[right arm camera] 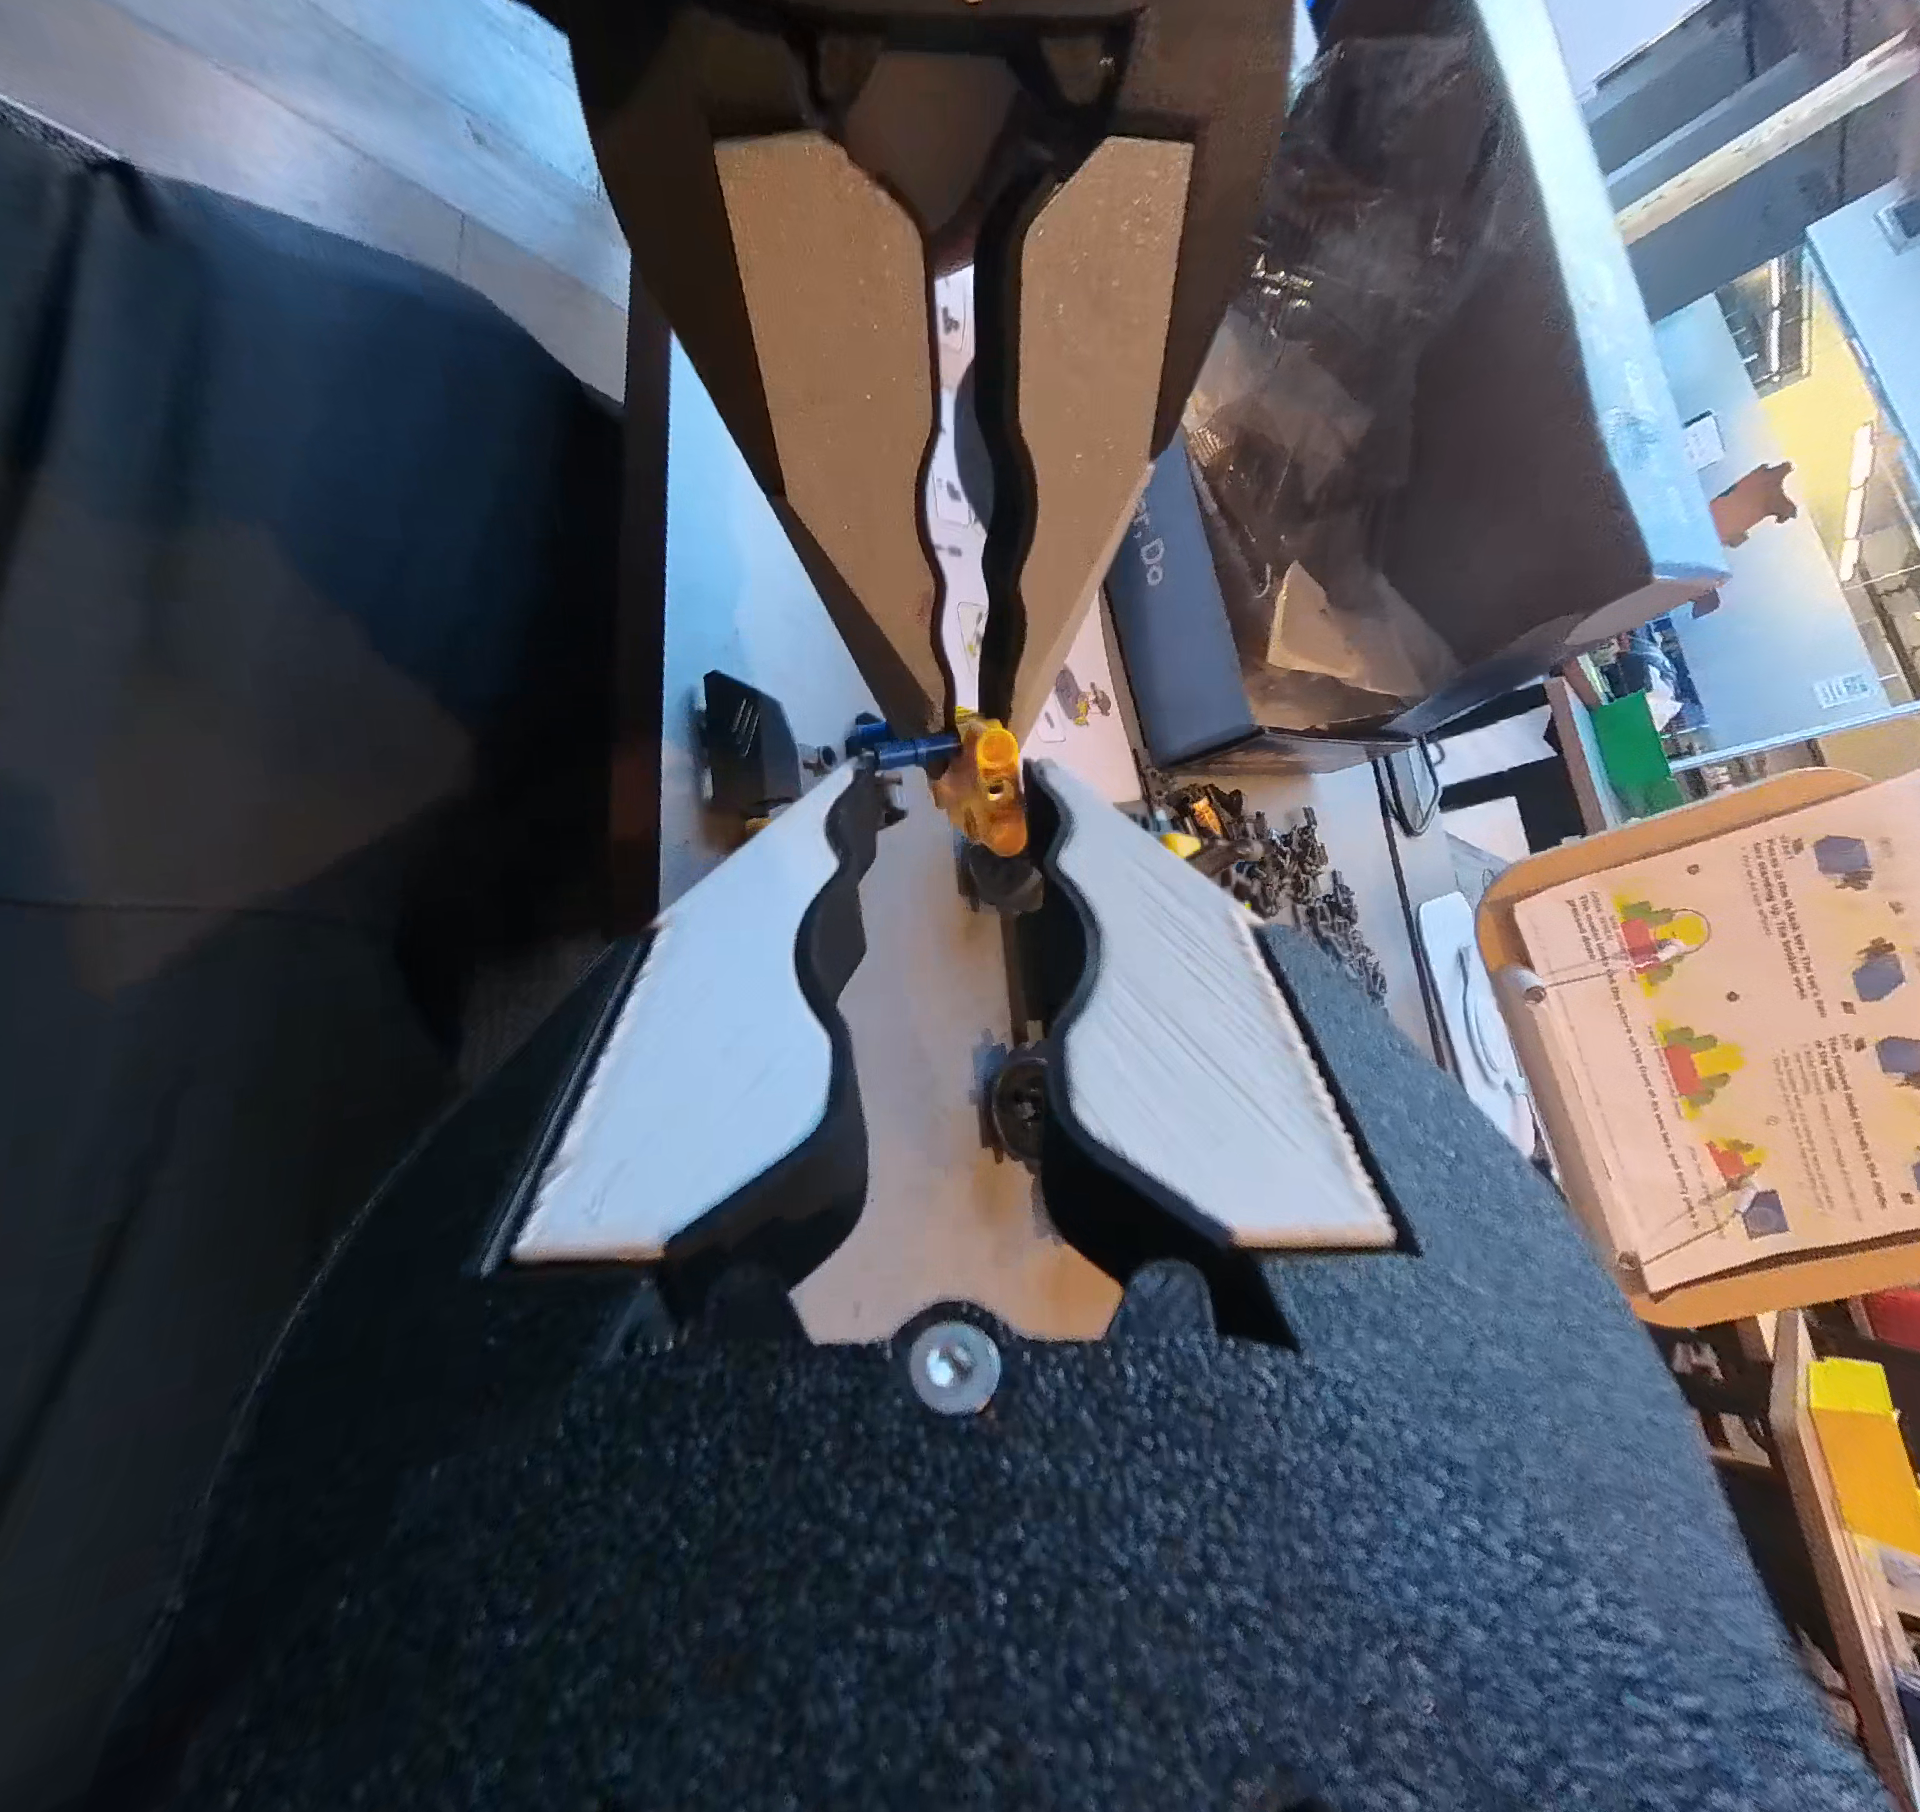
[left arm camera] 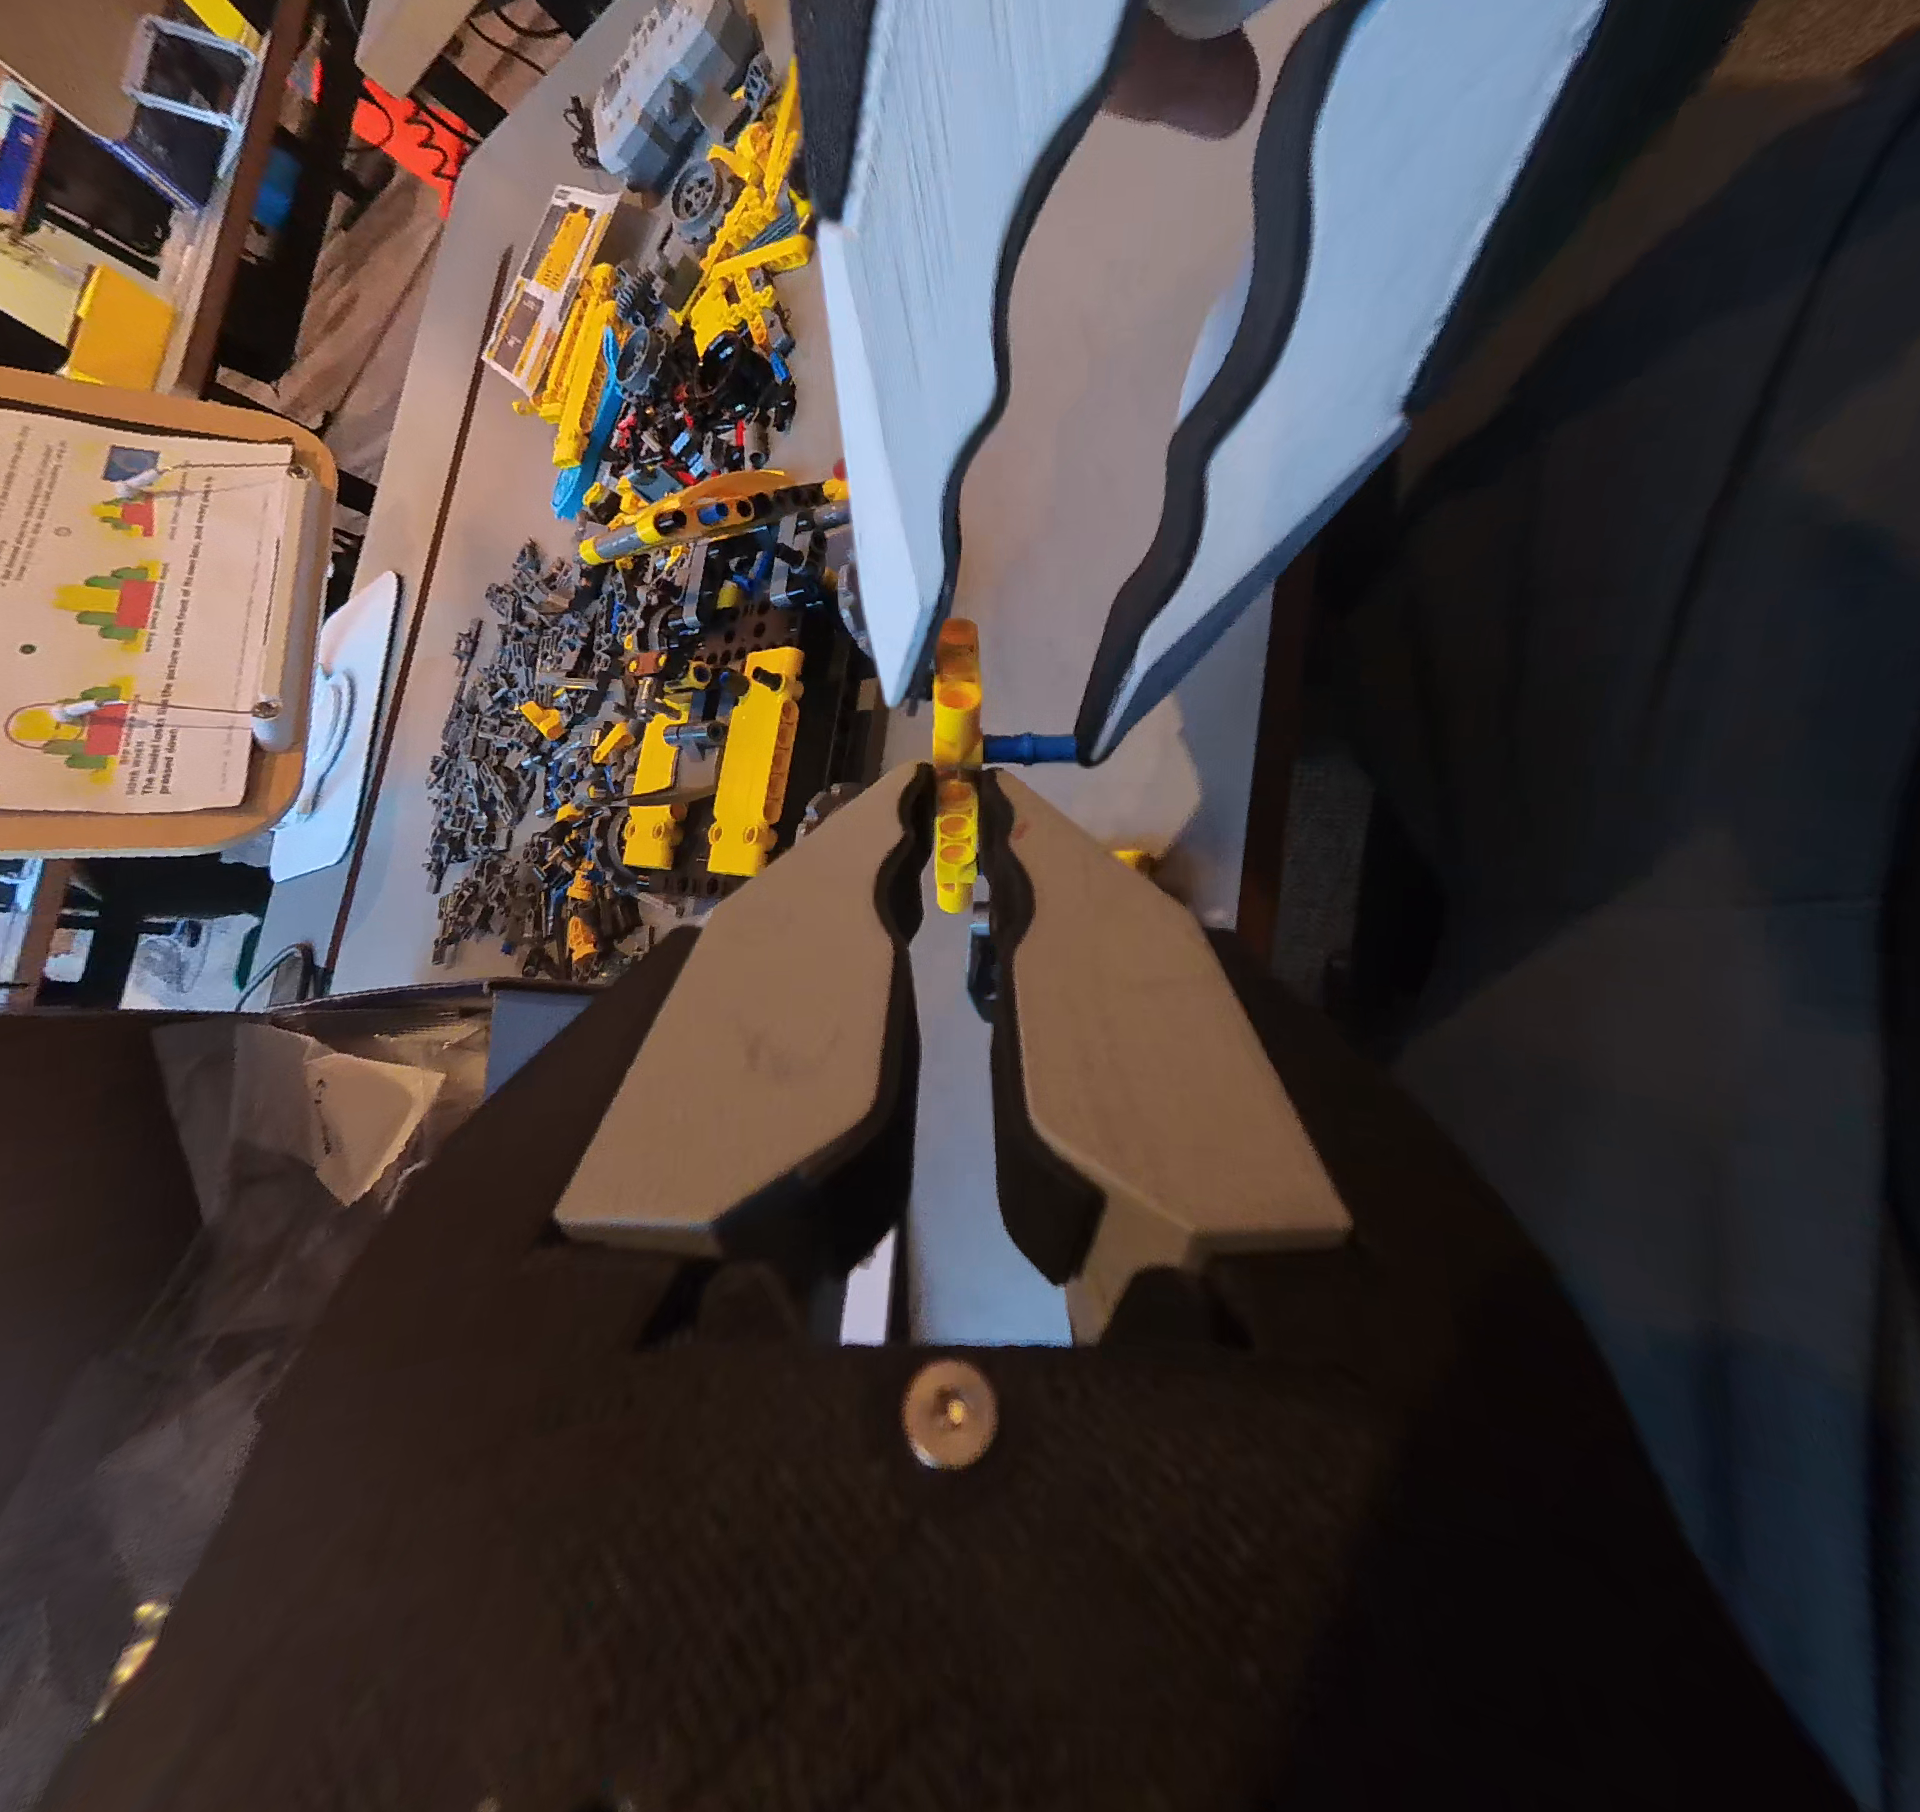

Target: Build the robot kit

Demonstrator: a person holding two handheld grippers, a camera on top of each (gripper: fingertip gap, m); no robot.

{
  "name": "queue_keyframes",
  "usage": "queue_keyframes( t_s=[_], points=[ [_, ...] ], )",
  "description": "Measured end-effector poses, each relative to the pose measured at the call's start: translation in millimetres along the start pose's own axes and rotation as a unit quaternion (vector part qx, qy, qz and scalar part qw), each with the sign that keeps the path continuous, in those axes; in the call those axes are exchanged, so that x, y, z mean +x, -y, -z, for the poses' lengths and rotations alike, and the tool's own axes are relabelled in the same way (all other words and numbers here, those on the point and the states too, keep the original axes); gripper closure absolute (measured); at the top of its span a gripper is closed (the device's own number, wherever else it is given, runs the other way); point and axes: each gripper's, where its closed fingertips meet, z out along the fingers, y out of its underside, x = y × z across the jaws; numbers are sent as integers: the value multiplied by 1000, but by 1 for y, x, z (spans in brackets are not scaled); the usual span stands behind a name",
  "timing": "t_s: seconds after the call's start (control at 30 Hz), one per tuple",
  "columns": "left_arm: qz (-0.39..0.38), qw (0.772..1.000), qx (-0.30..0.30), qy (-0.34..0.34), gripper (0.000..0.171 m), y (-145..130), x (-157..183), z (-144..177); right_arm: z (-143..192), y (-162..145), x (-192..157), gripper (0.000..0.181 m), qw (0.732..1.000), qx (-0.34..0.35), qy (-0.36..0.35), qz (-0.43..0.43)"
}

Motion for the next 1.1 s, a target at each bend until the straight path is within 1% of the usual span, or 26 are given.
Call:
queue_keyframes(
  t_s=[0.27,0.4,0.63,0.7,0.77,0.87,0.93,0.97,1.07,1.1],
  points=[
    [17,1000,-5,-19,166,-4,5,-3,-4,-1,-5,154,1000,1,16,-14],
    [35,998,-3,-43,166,-5,9,-3,-5,-1,-8,154,1000,1,18,-5],
    [21,999,-11,-39,165,-8,10,-2,-7,-2,-10,155,999,-18,23,-26],
    [15,999,-14,-47,166,-9,15,-3,-7,-5,-10,163,999,-22,19,-37],
    [-4,998,-30,-51,165,-13,19,-5,-10,-8,-15,163,998,-30,32,-44],
    [-8,999,-29,-44,166,-14,17,-6,-11,-10,-14,163,998,-33,26,-48],
    [13,999,-21,-44,166,-13,13,-6,-12,-8,-10,162,997,-23,29,-74],
    [27,999,-10,-36,165,-10,8,-5,-11,-6,-4,161,996,-10,18,-84],
    [81,995,59,-27,165,8,-8,6,4,7,17,155,995,40,-48,-75],
    [102,991,81,-24,166,13,-13,9,11,11,24,155,992,61,-63,-87]
  ],
)
